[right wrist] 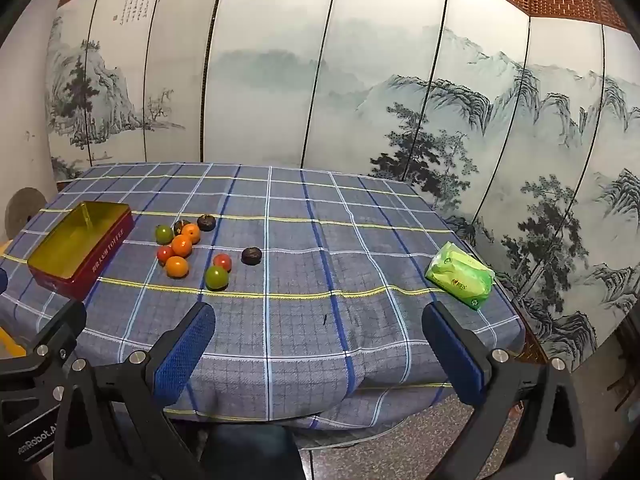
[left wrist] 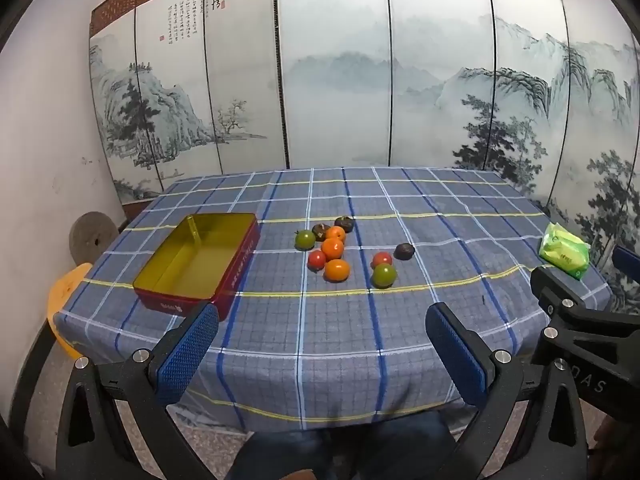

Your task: Organize fruits

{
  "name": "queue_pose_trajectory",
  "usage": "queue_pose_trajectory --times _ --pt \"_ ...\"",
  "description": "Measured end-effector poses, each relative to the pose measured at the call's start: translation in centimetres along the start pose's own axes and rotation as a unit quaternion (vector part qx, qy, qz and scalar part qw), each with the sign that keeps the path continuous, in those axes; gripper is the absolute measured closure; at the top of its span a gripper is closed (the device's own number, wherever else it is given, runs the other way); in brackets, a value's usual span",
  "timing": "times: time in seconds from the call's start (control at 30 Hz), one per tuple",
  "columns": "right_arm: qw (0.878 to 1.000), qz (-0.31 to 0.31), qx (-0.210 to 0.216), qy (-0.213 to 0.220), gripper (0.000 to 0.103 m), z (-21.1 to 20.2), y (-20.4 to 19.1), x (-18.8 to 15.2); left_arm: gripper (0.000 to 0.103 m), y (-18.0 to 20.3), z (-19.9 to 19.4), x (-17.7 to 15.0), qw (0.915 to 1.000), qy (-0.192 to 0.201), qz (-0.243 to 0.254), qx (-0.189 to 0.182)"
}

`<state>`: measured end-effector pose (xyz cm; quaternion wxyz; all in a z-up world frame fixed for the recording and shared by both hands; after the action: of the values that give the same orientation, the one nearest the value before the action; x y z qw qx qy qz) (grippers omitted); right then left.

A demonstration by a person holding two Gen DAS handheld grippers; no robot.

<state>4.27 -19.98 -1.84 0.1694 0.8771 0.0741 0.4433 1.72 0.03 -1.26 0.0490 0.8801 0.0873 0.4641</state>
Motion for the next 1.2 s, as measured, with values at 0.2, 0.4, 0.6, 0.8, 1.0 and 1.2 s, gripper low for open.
queue_pose_trajectory --times 0.2,0.4,0.6,0.8,1.0,1.2 --pt "1.0 0.001 -0.004 0.004 0.0 -0.1 0.1 0.1 0.0 0.4 0.3 -0.5 0.9999 0.003 0.01 0.007" --pt "1.0 0.003 0.0 0.001 0.0 -0.1 0.2 0.1 0.0 0.3 0.2 -0.5 0.9999 0.005 0.007 0.007" --pt "1.0 0.003 -0.001 0.001 0.0 -0.1 0.0 0.1 0.0 0.2 0.2 -0.3 1.0 0.002 0.007 0.005" --pt "1.0 0.003 0.0 0.002 0.0 -0.1 0.2 -0.1 0.0 -0.1 0.3 -0.4 1.0 0.002 0.005 0.006" --pt "1.0 0.004 0.002 0.001 0.0 0.0 -0.3 0.2 0.0 -1.1 0.8 -0.5 1.0 0.0 0.0 0.01" --pt "1.0 0.002 0.004 0.002 0.0 -0.1 -0.1 0.1 0.0 -1.3 0.9 -0.5 1.0 0.0 -0.001 0.009"
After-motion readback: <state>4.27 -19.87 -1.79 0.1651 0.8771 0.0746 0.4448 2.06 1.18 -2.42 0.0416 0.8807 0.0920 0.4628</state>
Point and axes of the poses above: each gripper's, at about its wrist camera, not at the fingertips, and z roughly the way its jaws point, y to its right, x to its top, the point moved 2 cm from there along z, roughly the way its jaws point, and after that the axes turned 13 degrees about -z, right-handed, at the moved point
